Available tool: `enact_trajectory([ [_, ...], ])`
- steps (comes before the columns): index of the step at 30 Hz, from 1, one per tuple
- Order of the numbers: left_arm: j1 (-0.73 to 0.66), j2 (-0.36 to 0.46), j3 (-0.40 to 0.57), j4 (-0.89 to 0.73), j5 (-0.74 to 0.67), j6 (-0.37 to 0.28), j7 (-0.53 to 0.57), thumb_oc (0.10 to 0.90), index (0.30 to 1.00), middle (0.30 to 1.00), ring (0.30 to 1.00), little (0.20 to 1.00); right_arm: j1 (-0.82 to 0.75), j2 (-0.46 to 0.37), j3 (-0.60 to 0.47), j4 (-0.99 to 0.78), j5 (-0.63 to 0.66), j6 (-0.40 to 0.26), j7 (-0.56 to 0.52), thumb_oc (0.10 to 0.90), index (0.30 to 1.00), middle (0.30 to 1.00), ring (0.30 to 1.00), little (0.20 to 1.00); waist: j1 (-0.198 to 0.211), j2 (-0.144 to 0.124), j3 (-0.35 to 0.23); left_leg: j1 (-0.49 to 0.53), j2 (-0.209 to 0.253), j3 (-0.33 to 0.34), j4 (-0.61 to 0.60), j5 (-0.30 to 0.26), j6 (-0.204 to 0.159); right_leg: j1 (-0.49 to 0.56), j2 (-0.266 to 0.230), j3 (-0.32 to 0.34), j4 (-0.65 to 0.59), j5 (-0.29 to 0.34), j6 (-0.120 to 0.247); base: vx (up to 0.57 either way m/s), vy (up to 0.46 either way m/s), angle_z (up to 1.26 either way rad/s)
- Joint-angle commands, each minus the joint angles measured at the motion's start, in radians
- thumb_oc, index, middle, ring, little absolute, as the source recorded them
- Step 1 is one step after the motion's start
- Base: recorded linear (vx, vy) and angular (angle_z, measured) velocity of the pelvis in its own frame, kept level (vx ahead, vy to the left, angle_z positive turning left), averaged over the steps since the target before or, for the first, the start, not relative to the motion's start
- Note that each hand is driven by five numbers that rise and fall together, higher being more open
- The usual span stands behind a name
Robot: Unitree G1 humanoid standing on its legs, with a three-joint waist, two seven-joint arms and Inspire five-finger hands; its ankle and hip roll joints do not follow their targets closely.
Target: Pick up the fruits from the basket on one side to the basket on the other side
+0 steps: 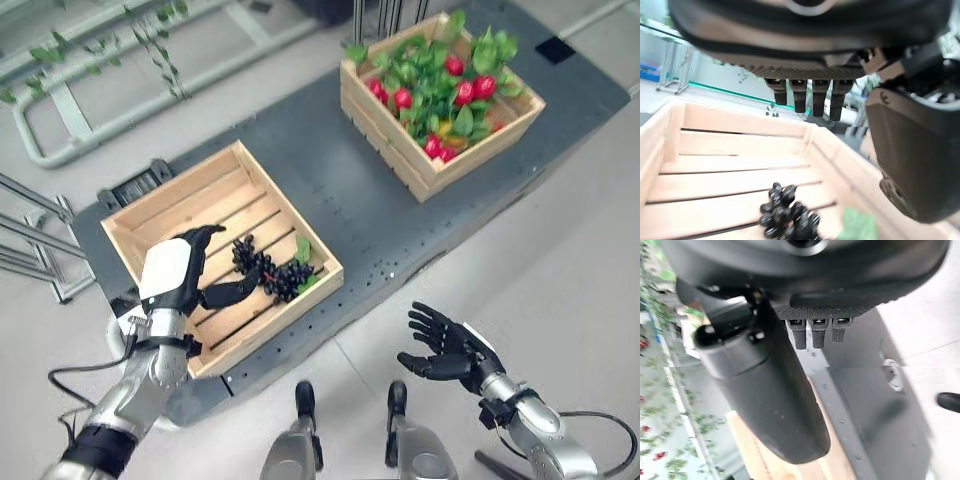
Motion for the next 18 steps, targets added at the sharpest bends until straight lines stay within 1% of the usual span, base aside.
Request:
enact_trajectory([
  [1, -0.073, 0.074, 0.061, 0.009, 0.064, 0.040, 0.095, 0.800, 0.900, 0.900, 0.900, 0.900, -0.006, -0.043, 0.022, -0.095, -0.022, -0.070, 0.006, 0.800, 0.900, 0.900, 0.900, 0.900, -0.029, -0.042, -0.011, -0.057, -0.039, -0.012, 0.197, -0.104, 0.008, -0.103, -0.025, 0.085, 0.173, -0.021, 0.009, -0.05, 0.043, -0.01],
  [2, -0.085, 0.096, 0.046, 0.020, 0.062, 0.056, 0.101, 0.800, 0.900, 0.900, 0.900, 0.900, -0.001, -0.051, 0.022, -0.098, -0.014, -0.072, 0.003, 0.800, 0.900, 0.900, 0.900, 0.900, -0.032, -0.046, 0.004, -0.074, -0.040, -0.010, 0.212, -0.105, 0.010, -0.116, -0.021, 0.089, 0.187, -0.025, 0.006, -0.04, 0.030, -0.04],
  [3, -0.091, 0.097, 0.040, 0.024, 0.070, 0.063, 0.105, 0.800, 0.900, 0.900, 0.900, 0.900, 0.000, -0.053, 0.022, -0.098, -0.014, -0.071, 0.002, 0.800, 0.900, 0.900, 0.900, 0.900, -0.033, -0.047, 0.008, -0.078, -0.040, -0.008, 0.215, -0.105, 0.011, -0.120, -0.020, 0.090, 0.190, -0.026, 0.005, -0.05, 0.030, -0.12],
  [6, -0.128, 0.124, 0.012, 0.040, 0.098, 0.113, 0.118, 0.800, 0.900, 0.900, 0.900, 0.900, -0.003, -0.067, 0.025, -0.112, -0.015, -0.063, 0.008, 0.800, 0.900, 0.900, 0.900, 0.900, -0.036, -0.052, 0.040, -0.103, -0.042, -0.008, 0.217, -0.097, 0.014, -0.137, -0.013, 0.095, 0.191, -0.024, 0.001, -0.05, 0.021, -0.08],
  [9, -0.168, 0.133, -0.011, 0.063, 0.125, 0.161, 0.142, 0.800, 0.900, 0.900, 0.900, 0.900, -0.021, -0.078, 0.045, -0.120, 0.001, -0.060, 0.012, 0.800, 0.900, 0.900, 0.900, 0.900, -0.035, -0.054, 0.062, -0.109, -0.045, -0.006, 0.202, -0.088, 0.015, -0.140, -0.008, 0.097, 0.174, -0.016, 0.000, -0.02, 0.008, -0.01],
  [10, -0.181, 0.142, -0.018, 0.073, 0.123, 0.167, 0.150, 0.800, 0.900, 0.900, 0.900, 0.900, -0.026, -0.078, 0.050, -0.122, 0.001, -0.061, 0.009, 0.800, 0.900, 0.900, 0.900, 0.900, -0.034, -0.055, 0.068, -0.114, -0.047, -0.008, 0.201, -0.087, 0.015, -0.142, -0.007, 0.099, 0.171, -0.015, 0.000, -0.05, -0.004, -0.01],
  [11, -0.215, 0.142, -0.032, 0.097, 0.145, 0.186, 0.157, 0.800, 0.900, 0.900, 0.900, 0.900, -0.047, -0.076, 0.064, -0.121, 0.004, -0.057, 0.001, 0.800, 0.900, 0.900, 0.900, 0.900, -0.034, -0.056, 0.078, -0.122, -0.047, -0.002, 0.198, -0.083, 0.017, -0.148, -0.005, 0.098, 0.169, -0.014, -0.001, -0.05, -0.002, -0.01],
  [12, -0.222, 0.142, -0.035, 0.102, 0.150, 0.187, 0.156, 0.800, 0.900, 0.900, 0.900, 0.900, -0.050, -0.076, 0.065, -0.121, 0.005, -0.055, -0.001, 0.800, 0.900, 0.900, 0.900, 0.900, -0.034, -0.056, 0.080, -0.124, -0.047, -0.001, 0.199, -0.083, 0.017, -0.149, -0.004, 0.098, 0.169, -0.014, -0.001, -0.06, 0.000, -0.01],
  [15, -0.281, 0.166, -0.074, 0.122, 0.208, 0.229, 0.114, 0.800, 0.900, 0.900, 0.900, 0.900, -0.075, -0.079, 0.076, -0.122, 0.006, -0.043, -0.011, 0.800, 0.900, 0.900, 0.900, 0.900, -0.035, -0.057, 0.096, -0.147, -0.049, -0.004, 0.216, -0.080, 0.013, -0.163, -0.003, 0.097, 0.175, -0.011, -0.001, -0.03, 0.001, 0.00],
  [16, -0.294, 0.186, -0.091, 0.115, 0.253, 0.253, 0.083, 0.800, 0.900, 0.900, 0.900, 0.900, -0.075, -0.080, 0.077, -0.126, 0.003, -0.040, -0.015, 0.800, 0.900, 0.900, 0.900, 0.900, -0.036, -0.055, 0.101, -0.152, -0.048, -0.001, 0.220, -0.079, 0.013, -0.164, -0.004, 0.096, 0.175, -0.011, -0.001, 0.00, 0.000, 0.00],
  [18, -0.304, 0.206, -0.102, 0.105, 0.256, 0.259, 0.070, 0.800, 0.900, 0.900, 0.900, 0.900, -0.073, -0.082, 0.075, -0.128, 0.000, -0.042, -0.017, 0.800, 0.900, 0.900, 0.900, 0.900, -0.038, -0.055, 0.106, -0.153, -0.047, 0.000, 0.220, -0.077, 0.013, -0.162, -0.004, 0.096, 0.172, -0.009, 0.000, 0.00, 0.000, 0.00],
])
